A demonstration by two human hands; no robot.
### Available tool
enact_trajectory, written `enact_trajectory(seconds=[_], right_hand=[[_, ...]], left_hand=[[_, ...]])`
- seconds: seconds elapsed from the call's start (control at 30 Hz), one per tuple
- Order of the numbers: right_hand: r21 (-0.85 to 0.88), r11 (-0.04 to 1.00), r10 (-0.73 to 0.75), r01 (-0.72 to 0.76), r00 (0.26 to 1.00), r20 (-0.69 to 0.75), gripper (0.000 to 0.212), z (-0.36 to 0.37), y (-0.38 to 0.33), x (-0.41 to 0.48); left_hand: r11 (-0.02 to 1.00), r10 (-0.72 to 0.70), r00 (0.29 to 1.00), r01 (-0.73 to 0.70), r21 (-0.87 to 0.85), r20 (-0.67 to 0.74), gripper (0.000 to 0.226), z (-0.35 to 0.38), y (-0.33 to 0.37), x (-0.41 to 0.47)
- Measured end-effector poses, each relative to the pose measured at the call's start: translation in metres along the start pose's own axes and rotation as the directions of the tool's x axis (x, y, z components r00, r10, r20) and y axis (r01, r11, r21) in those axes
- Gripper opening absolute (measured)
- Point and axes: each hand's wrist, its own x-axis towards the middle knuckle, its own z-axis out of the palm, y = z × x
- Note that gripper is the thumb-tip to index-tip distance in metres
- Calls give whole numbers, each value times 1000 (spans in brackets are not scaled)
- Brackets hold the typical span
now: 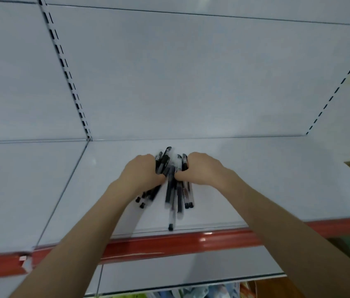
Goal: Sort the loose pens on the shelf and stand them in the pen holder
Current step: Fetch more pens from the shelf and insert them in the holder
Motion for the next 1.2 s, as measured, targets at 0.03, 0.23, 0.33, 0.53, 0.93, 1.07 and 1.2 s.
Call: enact_trajectory(seconds=[0.03,0.23,0.33,0.53,0.93,1.07,1.2], right_hand=[[-16,1000,-5,5,1000,1,39,-2,1,1],[-3,999,-39,39,999,14,48,-5,18,7],[63,996,-69,68,997,20,51,-6,22,7],[165,986,-13,8,1000,28,46,-7,33,5],[849,508,96,145,970,-224,24,-31,38,-26],[920,338,58,197,972,-229,19,-38,20,-40],[931,251,-3,264,962,-272,18,-40,4,-48]], left_hand=[[1000,1,1000,-1,-8,12,39,-1,0,1],[994,-15,998,21,-106,60,42,-2,-5,8],[991,-30,998,37,-130,62,39,-1,-2,9],[988,-38,999,44,-150,39,33,6,-1,9],[394,14,1000,-1,-919,4,18,-4,21,-23],[297,58,995,-96,-950,-83,15,-8,38,-38],[235,10,992,-126,-964,-127,11,-12,43,-51]])
